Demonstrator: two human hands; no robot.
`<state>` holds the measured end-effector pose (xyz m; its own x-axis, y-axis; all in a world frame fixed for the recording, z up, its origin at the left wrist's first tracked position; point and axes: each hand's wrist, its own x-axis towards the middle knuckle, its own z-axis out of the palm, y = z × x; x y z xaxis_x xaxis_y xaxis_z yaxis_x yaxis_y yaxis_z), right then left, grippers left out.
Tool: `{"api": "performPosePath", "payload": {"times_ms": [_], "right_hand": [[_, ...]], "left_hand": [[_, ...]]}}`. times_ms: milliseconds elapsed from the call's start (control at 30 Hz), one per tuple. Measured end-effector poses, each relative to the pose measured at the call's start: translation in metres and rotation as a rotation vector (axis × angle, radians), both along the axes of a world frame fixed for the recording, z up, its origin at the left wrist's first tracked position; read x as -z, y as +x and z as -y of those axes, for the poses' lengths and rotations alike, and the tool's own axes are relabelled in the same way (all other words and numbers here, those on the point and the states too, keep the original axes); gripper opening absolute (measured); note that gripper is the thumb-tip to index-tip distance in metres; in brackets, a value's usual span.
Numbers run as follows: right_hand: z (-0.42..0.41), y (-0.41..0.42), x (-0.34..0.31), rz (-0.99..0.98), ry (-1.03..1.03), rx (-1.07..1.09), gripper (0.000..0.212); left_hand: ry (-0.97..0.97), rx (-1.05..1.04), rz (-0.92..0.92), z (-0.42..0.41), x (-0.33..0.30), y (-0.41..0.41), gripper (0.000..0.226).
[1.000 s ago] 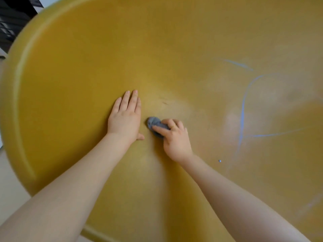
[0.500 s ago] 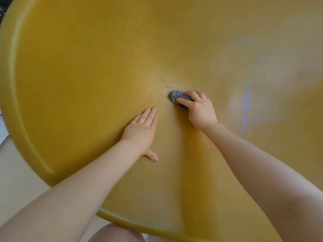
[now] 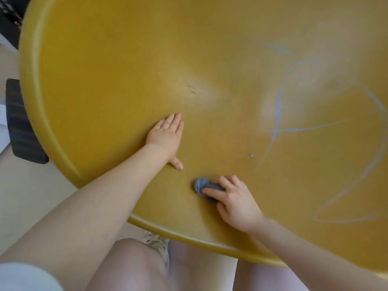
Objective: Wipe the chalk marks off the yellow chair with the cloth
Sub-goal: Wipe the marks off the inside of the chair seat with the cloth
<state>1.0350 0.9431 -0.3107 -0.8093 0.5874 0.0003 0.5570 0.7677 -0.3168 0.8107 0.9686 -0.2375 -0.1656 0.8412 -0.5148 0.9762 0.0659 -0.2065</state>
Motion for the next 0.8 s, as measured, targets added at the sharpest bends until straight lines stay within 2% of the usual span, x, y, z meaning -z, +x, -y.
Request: {"api": "performPosePath", "payload": {"times_ms": [167, 267, 333, 433, 567, 733, 800], "right_hand": [[-0.008, 0.007, -0.004, 0.055, 0.031, -0.046, 0.046], [-0.039, 0.005, 0.001, 0.079, 0.079, 0.066, 0.047], [-0.068, 0.006, 0.006, 0.129, 0.122, 0.210, 0.046], [-0.106, 0.009, 0.007, 0.208, 0.102, 0.393, 0.052], [-0.107, 0.007, 0.006, 0.119, -0.028, 0.479, 0.056], [-0.027, 0.024, 0.004, 0.032, -0.097, 0.321, 0.055], [0.005, 0.032, -0.002, 0.013, -0.149, 0.253, 0.068]], "left_hand": [[0.088, 0.074, 0.005, 0.027, 0.001, 0.027, 0.099], [-0.005, 0.108, 0.118, 0.042, 0.004, 0.042, 0.082], [-0.109, 0.048, 0.224, 0.049, 0.007, 0.049, 0.074], [-0.186, -0.010, 0.267, 0.058, 0.010, 0.060, 0.084], [-0.147, -0.034, 0.237, 0.068, 0.016, 0.066, 0.101], [-0.138, -0.079, 0.249, 0.068, 0.017, 0.070, 0.103], [-0.148, -0.089, 0.244, 0.067, 0.015, 0.074, 0.103]]}}
